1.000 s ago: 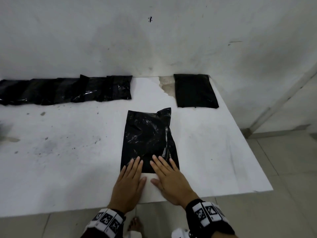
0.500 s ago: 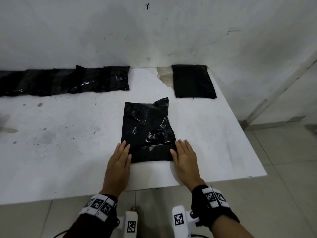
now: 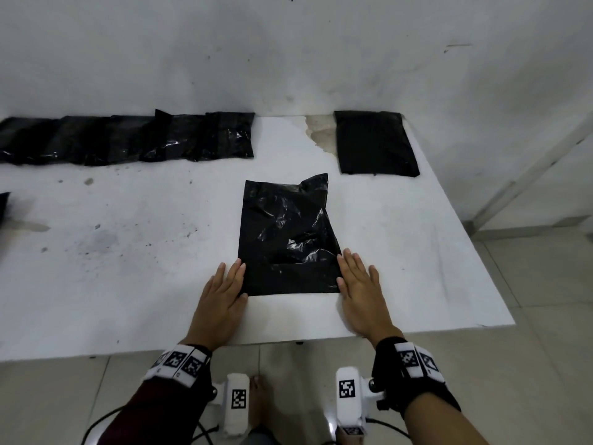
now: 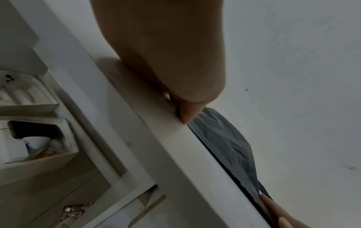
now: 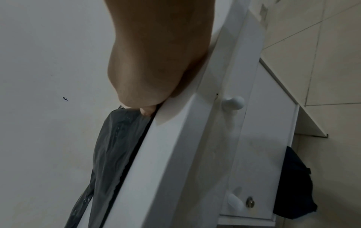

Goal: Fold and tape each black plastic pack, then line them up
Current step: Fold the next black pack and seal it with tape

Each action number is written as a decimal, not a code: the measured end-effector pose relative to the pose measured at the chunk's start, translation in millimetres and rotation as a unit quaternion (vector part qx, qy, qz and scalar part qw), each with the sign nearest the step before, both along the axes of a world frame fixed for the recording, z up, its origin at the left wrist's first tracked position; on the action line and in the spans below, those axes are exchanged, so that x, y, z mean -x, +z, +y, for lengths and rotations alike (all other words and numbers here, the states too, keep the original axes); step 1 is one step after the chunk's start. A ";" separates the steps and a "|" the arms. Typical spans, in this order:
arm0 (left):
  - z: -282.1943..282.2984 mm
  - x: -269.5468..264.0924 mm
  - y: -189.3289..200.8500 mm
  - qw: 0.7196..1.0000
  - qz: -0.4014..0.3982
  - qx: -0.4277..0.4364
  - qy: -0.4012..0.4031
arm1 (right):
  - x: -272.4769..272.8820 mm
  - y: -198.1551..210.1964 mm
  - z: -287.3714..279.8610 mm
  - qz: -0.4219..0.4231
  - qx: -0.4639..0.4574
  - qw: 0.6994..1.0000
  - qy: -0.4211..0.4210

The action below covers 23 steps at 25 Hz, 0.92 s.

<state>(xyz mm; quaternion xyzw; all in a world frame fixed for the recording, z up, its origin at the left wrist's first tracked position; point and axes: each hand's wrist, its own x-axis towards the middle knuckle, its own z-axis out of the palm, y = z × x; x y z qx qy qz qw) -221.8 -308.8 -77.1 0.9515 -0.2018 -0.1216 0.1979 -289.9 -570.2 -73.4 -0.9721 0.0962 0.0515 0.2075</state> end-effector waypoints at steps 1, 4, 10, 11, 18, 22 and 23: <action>1.6 0.3 1.0 1.000 0.011 0.010 -0.003 | 1.0 -0.4 -0.9 -0.006 -0.015 1.000 -0.003; 4.3 0.8 4.5 1.000 0.016 0.003 -0.016 | 1.9 0.9 -1.1 -0.014 -0.041 0.999 -0.015; 8.5 0.9 10.2 0.998 0.056 0.020 -0.025 | 3.3 -1.4 -0.5 -0.043 -0.052 0.997 -0.027; 10.0 -0.3 9.8 0.998 0.058 0.019 -0.030 | 3.6 -2.6 -0.5 -0.051 -0.054 0.997 -0.028; 18.1 -2.2 17.1 0.992 0.055 0.112 0.009 | 3.0 -3.0 -1.6 -0.138 -0.178 0.966 -0.125; 24.7 -16.6 21.9 0.976 -0.096 0.170 0.098 | -9.5 -2.4 -17.4 -0.240 -0.141 0.943 -0.181; 27.6 -22.5 21.1 0.974 -0.141 0.155 0.081 | -13.3 -2.2 -22.7 -0.247 -0.127 0.945 -0.170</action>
